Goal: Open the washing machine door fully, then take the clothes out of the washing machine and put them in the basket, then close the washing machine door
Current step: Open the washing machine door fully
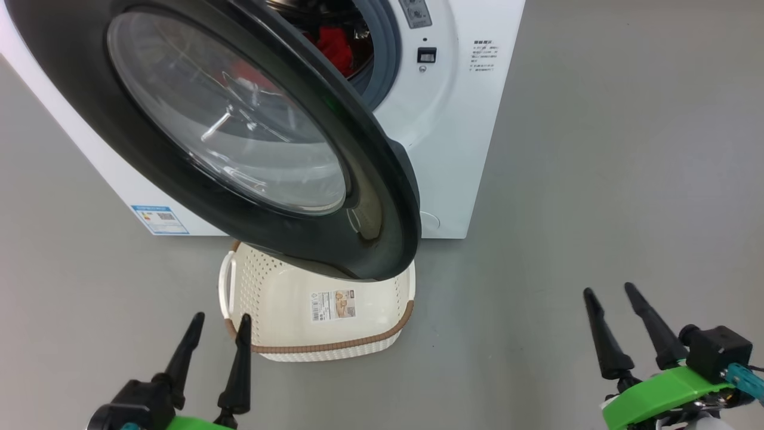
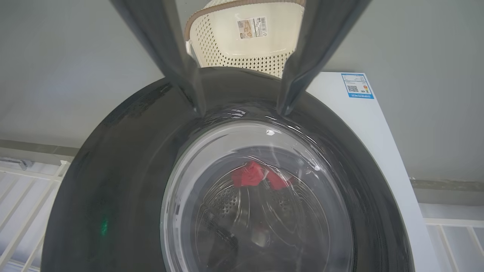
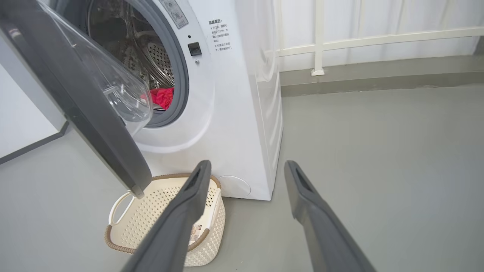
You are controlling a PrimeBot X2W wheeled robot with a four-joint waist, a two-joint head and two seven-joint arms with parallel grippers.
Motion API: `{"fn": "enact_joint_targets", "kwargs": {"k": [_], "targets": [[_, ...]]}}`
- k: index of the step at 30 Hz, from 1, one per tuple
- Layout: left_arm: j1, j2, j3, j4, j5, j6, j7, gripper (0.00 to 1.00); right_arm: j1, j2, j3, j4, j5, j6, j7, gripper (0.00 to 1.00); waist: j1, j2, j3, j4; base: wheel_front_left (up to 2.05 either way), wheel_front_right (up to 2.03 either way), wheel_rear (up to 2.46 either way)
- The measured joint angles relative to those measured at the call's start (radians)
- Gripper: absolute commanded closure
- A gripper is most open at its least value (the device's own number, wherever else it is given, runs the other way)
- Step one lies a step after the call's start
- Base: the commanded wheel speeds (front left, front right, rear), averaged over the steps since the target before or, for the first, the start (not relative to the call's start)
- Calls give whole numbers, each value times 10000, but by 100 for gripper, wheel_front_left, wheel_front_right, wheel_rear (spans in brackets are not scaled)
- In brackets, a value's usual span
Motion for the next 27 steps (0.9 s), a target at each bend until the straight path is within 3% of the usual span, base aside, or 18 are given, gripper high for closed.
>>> {"fn": "enact_joint_targets", "kwargs": {"k": [7,27], "targets": [[99,0,-59,-157,71,0,0,0,353,393,-510,-527,-537,2,-25,0,0,0,13,46,0,0,0],[101,2,-92,-240,71,13,0,0,639,493,-608,-539,-826,2,-25,0,0,0,23,64,0,0,0]]}}
